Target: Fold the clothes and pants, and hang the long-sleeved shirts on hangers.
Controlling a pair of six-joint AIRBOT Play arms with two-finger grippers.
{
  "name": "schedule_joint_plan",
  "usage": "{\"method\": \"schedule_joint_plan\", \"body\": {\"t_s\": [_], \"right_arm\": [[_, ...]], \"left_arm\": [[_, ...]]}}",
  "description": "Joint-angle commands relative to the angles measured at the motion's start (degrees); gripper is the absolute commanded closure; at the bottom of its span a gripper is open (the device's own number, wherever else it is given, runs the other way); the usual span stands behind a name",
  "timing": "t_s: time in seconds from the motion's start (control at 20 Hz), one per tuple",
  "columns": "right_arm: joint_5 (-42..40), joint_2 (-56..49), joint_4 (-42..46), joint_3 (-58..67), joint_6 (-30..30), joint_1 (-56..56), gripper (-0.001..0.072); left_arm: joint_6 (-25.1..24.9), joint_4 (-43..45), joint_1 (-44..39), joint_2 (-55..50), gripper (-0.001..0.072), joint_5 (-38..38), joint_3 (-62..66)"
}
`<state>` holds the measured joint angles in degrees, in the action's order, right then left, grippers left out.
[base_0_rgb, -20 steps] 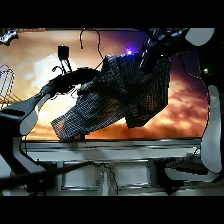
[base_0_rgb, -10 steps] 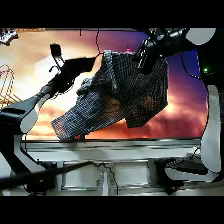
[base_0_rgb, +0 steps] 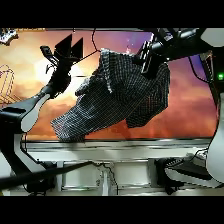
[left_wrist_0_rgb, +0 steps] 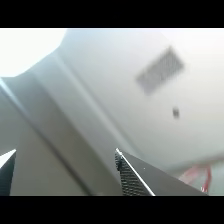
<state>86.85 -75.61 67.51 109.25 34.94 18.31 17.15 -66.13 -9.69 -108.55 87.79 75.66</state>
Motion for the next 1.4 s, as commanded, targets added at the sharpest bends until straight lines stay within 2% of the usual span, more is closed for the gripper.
{"method": "schedule_joint_plan", "body": {"t_s": [0.0,0.05,0.15,0.25,0.3,0.35,0.4,0.45,0.5,0.6,0.65,0.7,0.75,0.8,0.85,0.9,0.95,1.0,1.05,1.1,1.15,1.2,1.25,1.3,1.35], "right_arm": [[1.3,3.0,-0.3,0.0,0.3,0.0,0.0694],[1.3,4.0,-0.2,0.0,1.4,-0.1,0.0693],[1.7,5.8,0.3,0.0,5.1,-0.1,0.0693],[1.7,7.4,0.2,0.0,7.1,-0.1,0.0693],[1.7,8.1,0.3,0.0,7.5,-0.1,0.0693],[1.7,8.7,0.3,0.0,8.0,-0.1,0.0693],[1.7,9.2,0.3,0.0,8.1,-0.1,0.0693],[1.7,9.6,0.2,0.0,8.3,-0.1,0.0693],[1.7,9.7,0.3,0.0,9.0,-0.1,0.0693],[1.7,9.8,0.3,0.0,9.6,-0.1,0.0693],[1.6,9.7,0.4,0.0,9.6,-0.1,0.0693],[1.6,9.7,0.7,0.0,9.6,-0.1,0.0693],[1.6,9.7,1.3,0.0,10.2,-0.1,0.0693],[1.6,9.7,1.9,0.0,11.3,-0.1,0.0693],[1.6,9.7,2.2,0.0,11.8,-0.1,0.0693],[1.6,9.7,2.2,0.0,12.0,-0.1,0.0693],[1.4,9.7,2.2,0.0,12.0,-0.1,0.0693],[0.9,9.7,2.1,0.0,12.1,-0.1,0.0693],[0.7,9.7,2.1,0.0,12.2,-0.1,0.0693],[0.8,9.7,1.9,0.0,12.2,-0.1,0.0693],[0.8,9.7,1.7,0.0,12.2,-0.1,0.0693],[0.8,9.7,1.7,0.0,12.4,-0.1,0.0693],[0.8,9.7,1.7,0.0,12.8,-0.1,0.0693],[0.8,9.7,1.7,0.0,13.3,-0.1,0.0693],[0.8,9.7,1.6,0.0,13.9,-0.1,0.0693]], "left_arm": [[-4.0,-5.0,1.9,1.8,0.0259,-4.5,0.0],[-6.0,-3.5,2.9,3.4,0.034,-6.3,0.0],[-6.3,0.3,5.2,8.0,0.0438,-14.2,0.0],[-6.1,11.4,8.6,14.4,0.0553,-28.2,0.0],[-5.6,18.7,10.4,17.6,0.0572,-36.7,0.0],[-2.9,27.5,11.8,21.0,0.0572,-46.1,0.0],[2.0,36.7,12.7,24.0,0.0572,-54.2,0.0],[9.2,47.5,13.4,26.9,0.0577,-60.2,-0.2],[18.9,60.3,13.5,29.7,0.058,-64.5,-0.2],[40.6,86.1,13.1,34.1,0.0583,-65.7,-0.3],[52.3,99.1,12.6,35.9,0.0583,-64.2,-0.9],[61.5,110.3,12.3,37.5,0.0582,-62.1,-2.1],[68.6,121.1,11.8,39.0,0.0577,-58.9,-4.0],[73.4,128.5,11.6,40.2,0.0523,-55.8,-6.4],[76.7,131.4,11.5,41.2,0.0386,-52.8,-9.5],[77.6,130.7,11.5,41.8,0.0349,-50.8,-12.5],[76.9,128.2,11.2,42.1,0.0305,-49.9,-15.8],[73.6,123.7,10.6,42.0,0.0177,-50.4,-18.7],[64.2,116.1,9.7,41.7,0.0151,-50.6,-21.6],[51.9,107.6,8.8,41.5,0.0151,-50.1,-23.9],[37.4,97.3,8.0,41.0,0.0151,-48.0,-25.9],[25.0,88.8,7.5,40.3,0.015,-44.6,-27.3],[16.0,81.5,7.3,39.2,0.015,-41.4,-28.2],[10.8,76.9,7.3,37.9,0.0141,-39.2,-28.5],[8.1,73.1,7.2,36.4,0.0103,-38.6,-28.4]]}}
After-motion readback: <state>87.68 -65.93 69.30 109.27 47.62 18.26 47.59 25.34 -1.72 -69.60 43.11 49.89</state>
